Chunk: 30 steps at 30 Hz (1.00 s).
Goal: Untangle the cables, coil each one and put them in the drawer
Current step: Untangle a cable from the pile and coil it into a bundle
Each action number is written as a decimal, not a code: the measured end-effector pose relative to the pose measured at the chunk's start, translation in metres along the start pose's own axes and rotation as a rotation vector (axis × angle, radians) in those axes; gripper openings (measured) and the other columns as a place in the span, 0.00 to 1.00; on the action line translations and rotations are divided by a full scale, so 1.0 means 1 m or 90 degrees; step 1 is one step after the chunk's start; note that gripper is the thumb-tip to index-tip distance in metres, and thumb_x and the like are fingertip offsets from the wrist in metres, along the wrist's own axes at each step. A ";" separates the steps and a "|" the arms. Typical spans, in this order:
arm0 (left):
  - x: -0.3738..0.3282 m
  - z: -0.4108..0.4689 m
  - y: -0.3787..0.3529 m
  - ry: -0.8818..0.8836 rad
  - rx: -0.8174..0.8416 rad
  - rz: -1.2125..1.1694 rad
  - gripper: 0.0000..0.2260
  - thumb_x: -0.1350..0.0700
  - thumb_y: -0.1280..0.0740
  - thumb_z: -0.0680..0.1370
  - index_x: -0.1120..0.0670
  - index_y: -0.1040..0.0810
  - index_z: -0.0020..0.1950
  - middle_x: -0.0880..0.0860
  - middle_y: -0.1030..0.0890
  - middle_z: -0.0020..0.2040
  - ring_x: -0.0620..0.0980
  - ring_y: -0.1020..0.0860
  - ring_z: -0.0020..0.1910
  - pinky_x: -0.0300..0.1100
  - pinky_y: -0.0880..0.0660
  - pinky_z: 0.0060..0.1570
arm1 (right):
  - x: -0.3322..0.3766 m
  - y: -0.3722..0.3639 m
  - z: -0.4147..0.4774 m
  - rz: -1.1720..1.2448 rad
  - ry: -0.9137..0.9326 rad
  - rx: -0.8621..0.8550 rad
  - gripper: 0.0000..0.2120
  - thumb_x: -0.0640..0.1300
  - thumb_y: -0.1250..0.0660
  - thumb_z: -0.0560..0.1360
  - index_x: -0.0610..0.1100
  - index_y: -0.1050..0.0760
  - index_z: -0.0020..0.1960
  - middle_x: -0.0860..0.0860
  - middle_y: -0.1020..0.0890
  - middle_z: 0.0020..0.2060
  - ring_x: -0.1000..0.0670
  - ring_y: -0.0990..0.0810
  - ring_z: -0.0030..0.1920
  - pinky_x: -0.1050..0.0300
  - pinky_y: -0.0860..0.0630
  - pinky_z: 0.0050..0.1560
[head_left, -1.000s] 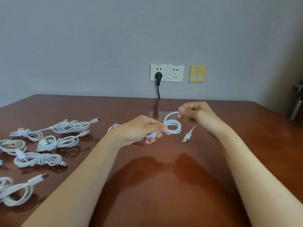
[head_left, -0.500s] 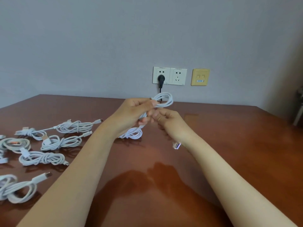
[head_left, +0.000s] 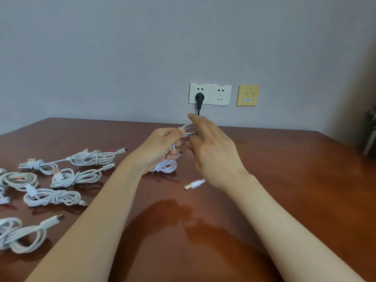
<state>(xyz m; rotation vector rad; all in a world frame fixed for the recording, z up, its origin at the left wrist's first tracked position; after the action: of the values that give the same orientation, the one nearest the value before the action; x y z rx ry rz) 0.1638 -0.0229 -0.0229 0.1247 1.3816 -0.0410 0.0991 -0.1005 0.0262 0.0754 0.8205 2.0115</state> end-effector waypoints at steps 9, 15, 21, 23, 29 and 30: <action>0.020 -0.004 -0.005 0.163 -0.069 -0.094 0.07 0.57 0.40 0.79 0.57 0.27 0.43 0.48 0.33 0.25 0.42 0.39 0.20 0.32 0.44 0.20 | -0.012 -0.015 -0.005 0.077 -0.042 0.038 0.21 0.32 0.20 0.41 0.41 0.21 0.32 0.49 0.16 0.39 0.47 0.20 0.30 0.67 0.37 0.19; 0.019 -0.005 -0.009 0.172 -0.055 -0.127 0.07 0.58 0.41 0.80 0.57 0.29 0.43 0.50 0.32 0.28 0.42 0.39 0.20 0.31 0.43 0.19 | -0.014 -0.016 -0.007 0.076 -0.039 0.032 0.23 0.26 0.24 0.40 0.37 0.22 0.34 0.45 0.16 0.41 0.45 0.19 0.33 0.66 0.34 0.18; 0.021 -0.001 -0.007 0.152 -0.063 -0.110 0.03 0.59 0.41 0.80 0.57 0.33 0.47 0.52 0.32 0.33 0.42 0.38 0.20 0.32 0.42 0.19 | -0.014 -0.008 -0.007 0.014 -0.011 -0.021 0.18 0.32 0.21 0.45 0.42 0.22 0.32 0.50 0.18 0.35 0.47 0.21 0.32 0.62 0.33 0.26; 0.022 0.000 -0.006 0.145 -0.070 -0.085 0.06 0.60 0.41 0.79 0.57 0.33 0.42 0.52 0.32 0.33 0.42 0.38 0.20 0.32 0.42 0.20 | -0.009 -0.006 -0.008 -0.002 0.022 -0.049 0.14 0.32 0.22 0.50 0.41 0.21 0.33 0.49 0.18 0.35 0.46 0.21 0.33 0.62 0.34 0.27; 0.026 0.002 -0.003 0.111 -0.068 0.027 0.06 0.62 0.39 0.77 0.56 0.32 0.40 0.52 0.29 0.34 0.42 0.34 0.22 0.32 0.40 0.22 | -0.008 -0.011 -0.011 0.048 0.089 -0.053 0.02 0.34 0.33 0.66 0.38 0.22 0.38 0.44 0.17 0.40 0.43 0.18 0.42 0.59 0.26 0.46; 0.026 0.002 -0.003 0.105 -0.056 0.047 0.07 0.62 0.38 0.77 0.56 0.32 0.40 0.52 0.28 0.34 0.43 0.34 0.23 0.33 0.39 0.22 | -0.012 -0.016 -0.011 0.070 0.081 -0.018 0.04 0.32 0.32 0.66 0.36 0.22 0.40 0.41 0.17 0.44 0.40 0.18 0.47 0.53 0.24 0.52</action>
<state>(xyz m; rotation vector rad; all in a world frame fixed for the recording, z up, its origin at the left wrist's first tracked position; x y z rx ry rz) 0.1708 -0.0248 -0.0485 0.1078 1.5399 0.0938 0.1138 -0.1103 0.0112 -0.0252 0.8851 2.1480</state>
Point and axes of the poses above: each hand's wrist, its own z-axis towards the middle knuckle, its own y-axis out of the back of the hand, x = y × z, the point moved 10 cm from there along z, towards the middle knuckle
